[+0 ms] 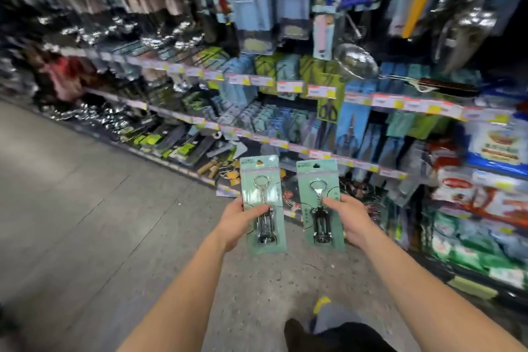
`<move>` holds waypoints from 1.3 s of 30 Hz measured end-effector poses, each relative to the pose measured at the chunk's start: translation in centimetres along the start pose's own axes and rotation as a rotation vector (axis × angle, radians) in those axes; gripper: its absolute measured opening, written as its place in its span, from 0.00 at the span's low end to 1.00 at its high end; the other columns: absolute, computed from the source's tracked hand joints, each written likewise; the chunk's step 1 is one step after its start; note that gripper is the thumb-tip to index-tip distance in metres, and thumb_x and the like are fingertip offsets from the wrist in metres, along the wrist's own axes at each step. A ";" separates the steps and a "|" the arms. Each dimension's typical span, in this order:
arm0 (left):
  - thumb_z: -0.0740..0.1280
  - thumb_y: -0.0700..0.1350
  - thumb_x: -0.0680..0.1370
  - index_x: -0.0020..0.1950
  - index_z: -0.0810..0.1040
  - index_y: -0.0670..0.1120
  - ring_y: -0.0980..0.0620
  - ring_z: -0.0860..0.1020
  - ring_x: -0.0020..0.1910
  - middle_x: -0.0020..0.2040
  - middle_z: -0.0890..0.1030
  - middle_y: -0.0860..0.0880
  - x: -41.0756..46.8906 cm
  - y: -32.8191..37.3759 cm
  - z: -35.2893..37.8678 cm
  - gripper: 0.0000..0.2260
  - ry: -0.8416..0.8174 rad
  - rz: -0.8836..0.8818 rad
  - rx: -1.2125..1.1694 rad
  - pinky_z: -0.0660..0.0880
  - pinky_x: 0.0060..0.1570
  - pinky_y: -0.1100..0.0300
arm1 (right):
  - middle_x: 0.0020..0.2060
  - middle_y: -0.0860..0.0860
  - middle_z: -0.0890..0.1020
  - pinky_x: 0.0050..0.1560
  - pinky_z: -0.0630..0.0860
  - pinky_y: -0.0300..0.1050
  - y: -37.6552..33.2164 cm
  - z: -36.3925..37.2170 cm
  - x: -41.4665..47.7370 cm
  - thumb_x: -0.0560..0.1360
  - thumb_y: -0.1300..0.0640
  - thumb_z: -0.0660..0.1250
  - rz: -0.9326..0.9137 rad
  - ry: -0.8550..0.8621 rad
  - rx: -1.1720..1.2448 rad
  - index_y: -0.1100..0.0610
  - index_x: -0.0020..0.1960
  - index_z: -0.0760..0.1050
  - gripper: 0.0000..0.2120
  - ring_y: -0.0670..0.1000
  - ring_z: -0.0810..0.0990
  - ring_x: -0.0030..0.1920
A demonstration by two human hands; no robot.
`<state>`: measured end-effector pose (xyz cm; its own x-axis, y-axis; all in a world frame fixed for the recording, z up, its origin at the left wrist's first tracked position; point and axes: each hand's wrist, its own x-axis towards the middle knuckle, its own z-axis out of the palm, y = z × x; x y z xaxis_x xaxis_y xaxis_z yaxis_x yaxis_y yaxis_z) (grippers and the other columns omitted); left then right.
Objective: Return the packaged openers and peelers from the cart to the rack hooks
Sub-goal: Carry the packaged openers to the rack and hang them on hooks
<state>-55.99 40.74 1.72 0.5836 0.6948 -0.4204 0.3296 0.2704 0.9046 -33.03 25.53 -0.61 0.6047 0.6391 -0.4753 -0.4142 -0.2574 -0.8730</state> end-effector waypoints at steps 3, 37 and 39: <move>0.77 0.42 0.77 0.64 0.82 0.47 0.49 0.86 0.57 0.57 0.88 0.50 -0.1 -0.1 -3.4 0.17 0.042 0.010 -0.032 0.82 0.57 0.53 | 0.51 0.60 0.87 0.65 0.77 0.61 0.5 3.4 1.9 0.75 0.66 0.73 0.027 -0.020 -0.040 0.64 0.55 0.83 0.10 0.63 0.84 0.57; 0.77 0.41 0.77 0.63 0.82 0.45 0.48 0.86 0.58 0.57 0.88 0.49 29.4 3.9 -29.3 0.15 -0.370 -0.091 0.246 0.82 0.60 0.52 | 0.67 0.59 0.76 0.72 0.66 0.53 -0.9 32.6 18.9 0.78 0.62 0.71 0.159 0.420 0.031 0.68 0.69 0.72 0.22 0.59 0.74 0.68; 0.78 0.42 0.76 0.62 0.83 0.46 0.49 0.86 0.57 0.56 0.88 0.50 30.9 4.1 -29.1 0.15 -0.393 -0.095 0.287 0.82 0.60 0.51 | 0.63 0.58 0.78 0.70 0.67 0.51 -0.7 33.0 19.3 0.78 0.64 0.71 0.184 0.447 0.050 0.68 0.68 0.73 0.20 0.57 0.75 0.67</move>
<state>-58.19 82.68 -5.50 0.7587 0.3572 -0.5449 0.5537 0.0871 0.8281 -43.52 61.94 -5.60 0.7471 0.2093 -0.6309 -0.5669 -0.2949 -0.7691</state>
